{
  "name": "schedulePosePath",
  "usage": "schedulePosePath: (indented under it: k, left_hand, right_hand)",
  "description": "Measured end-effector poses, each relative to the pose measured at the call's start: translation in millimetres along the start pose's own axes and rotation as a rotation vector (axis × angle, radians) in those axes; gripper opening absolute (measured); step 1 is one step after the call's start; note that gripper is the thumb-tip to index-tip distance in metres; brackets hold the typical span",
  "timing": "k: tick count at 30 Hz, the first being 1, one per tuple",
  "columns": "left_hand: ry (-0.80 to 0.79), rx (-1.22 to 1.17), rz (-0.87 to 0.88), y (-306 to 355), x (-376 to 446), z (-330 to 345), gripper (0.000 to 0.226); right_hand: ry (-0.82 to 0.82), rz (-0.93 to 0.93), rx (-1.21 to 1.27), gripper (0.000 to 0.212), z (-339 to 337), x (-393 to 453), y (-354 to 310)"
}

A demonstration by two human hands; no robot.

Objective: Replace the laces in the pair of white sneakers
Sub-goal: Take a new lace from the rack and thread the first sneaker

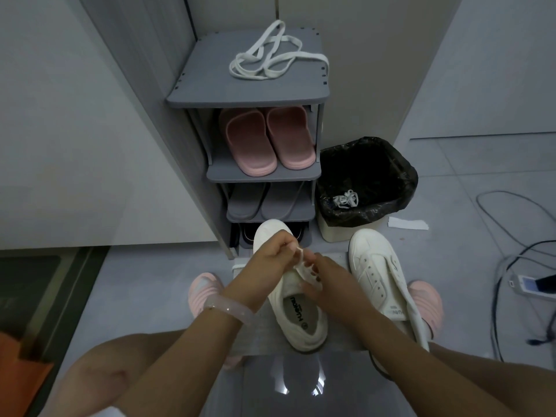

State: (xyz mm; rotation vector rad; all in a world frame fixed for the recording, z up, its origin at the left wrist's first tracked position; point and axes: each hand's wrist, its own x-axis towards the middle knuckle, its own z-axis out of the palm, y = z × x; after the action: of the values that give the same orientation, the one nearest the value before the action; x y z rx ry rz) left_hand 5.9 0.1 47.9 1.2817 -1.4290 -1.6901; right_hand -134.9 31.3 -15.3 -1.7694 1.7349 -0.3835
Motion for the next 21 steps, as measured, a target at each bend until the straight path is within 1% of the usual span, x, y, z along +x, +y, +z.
schedulePosePath:
  k: [3,5,7,9,11,12,13,15,18,20,21]
  left_hand:
    - [0.025,-0.013,-0.036,2,3,2,0.026]
    - [0.059,-0.038,-0.067,4,4,1,0.025]
    - [0.069,-0.05,-0.08,5,4,1,0.025]
    - [0.054,-0.039,-0.073,5,4,1,0.028]
    - [0.021,-0.041,-0.048,5,3,2,0.03]
    - [0.019,-0.051,-0.031,5,4,3,0.03]
    - [0.045,-0.072,-0.015,6,5,2,0.029]
    - [0.202,-0.171,0.016,11,11,-7,0.03]
    - [0.474,-0.361,0.105,18,22,-35,0.033]
    - [0.576,-0.431,0.172,20,22,-49,0.033]
    - [0.603,-0.398,0.189,20,21,-52,0.033]
  right_hand:
    - [0.202,-0.116,-0.349,0.031,-5,-3,-9]
    - [0.282,-0.171,-0.445,0.027,-5,-4,-16]
    - [0.159,-0.158,-0.491,0.024,-2,-4,-20]
    - [0.057,-0.103,-0.467,0.031,-1,-2,-16]
    - [0.032,-0.072,-0.44,0.029,-4,0,-16]
    - [0.02,-0.052,-0.422,0.024,-5,0,-15]
    - [-0.004,-0.02,-0.391,0.02,-7,0,-16]
    - [-0.056,0.072,-0.331,0.031,-10,-2,-18]
    - [-0.087,0.136,-0.296,0.035,-10,-7,-21]
    - [-0.103,0.151,-0.29,0.034,-9,-9,-22]
    - [-0.114,0.153,-0.294,0.034,-10,-10,-21]
